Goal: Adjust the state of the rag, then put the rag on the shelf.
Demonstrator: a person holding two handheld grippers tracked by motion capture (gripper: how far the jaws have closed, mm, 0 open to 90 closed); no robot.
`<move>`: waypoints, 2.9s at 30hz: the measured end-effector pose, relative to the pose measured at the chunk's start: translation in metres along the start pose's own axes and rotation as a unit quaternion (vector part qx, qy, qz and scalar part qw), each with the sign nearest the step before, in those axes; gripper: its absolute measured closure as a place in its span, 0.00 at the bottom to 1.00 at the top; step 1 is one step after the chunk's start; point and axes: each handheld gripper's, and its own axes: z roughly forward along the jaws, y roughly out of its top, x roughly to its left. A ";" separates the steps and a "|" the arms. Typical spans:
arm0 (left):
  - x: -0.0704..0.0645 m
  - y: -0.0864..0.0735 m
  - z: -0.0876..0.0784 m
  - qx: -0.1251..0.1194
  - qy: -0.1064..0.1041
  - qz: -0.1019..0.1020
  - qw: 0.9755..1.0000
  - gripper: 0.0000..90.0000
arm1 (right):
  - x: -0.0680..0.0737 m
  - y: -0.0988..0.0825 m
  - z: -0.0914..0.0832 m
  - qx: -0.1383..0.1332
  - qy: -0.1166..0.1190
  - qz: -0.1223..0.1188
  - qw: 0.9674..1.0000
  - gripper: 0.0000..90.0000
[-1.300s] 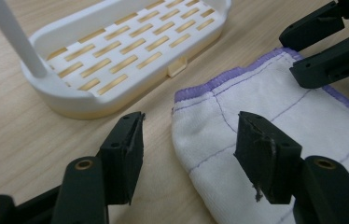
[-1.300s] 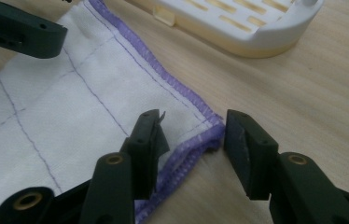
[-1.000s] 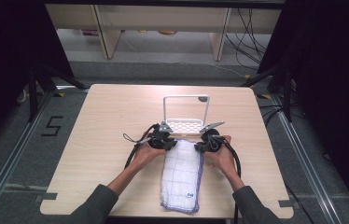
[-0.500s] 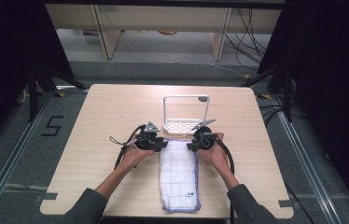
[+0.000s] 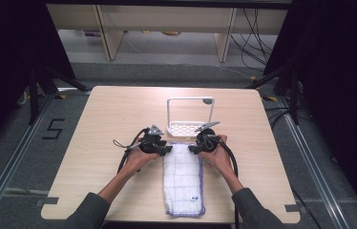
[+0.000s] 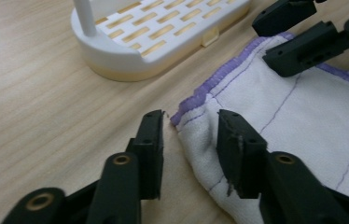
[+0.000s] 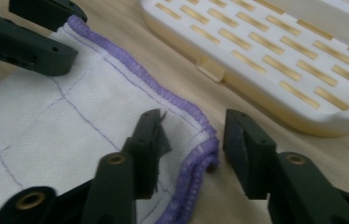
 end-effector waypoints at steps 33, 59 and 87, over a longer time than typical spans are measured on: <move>-0.014 0.011 -0.016 -0.017 -0.014 0.034 0.999 0.95 | 0.006 -0.003 -0.024 -0.029 0.030 -0.040 0.998 0.92; -0.032 0.025 -0.046 -0.047 -0.028 0.047 0.997 0.95 | 0.021 -0.003 -0.070 -0.063 0.047 -0.048 0.996 0.92; -0.058 0.068 -0.106 -0.106 -0.048 0.077 0.990 0.95 | 0.040 0.012 -0.138 -0.131 0.046 -0.099 0.985 0.92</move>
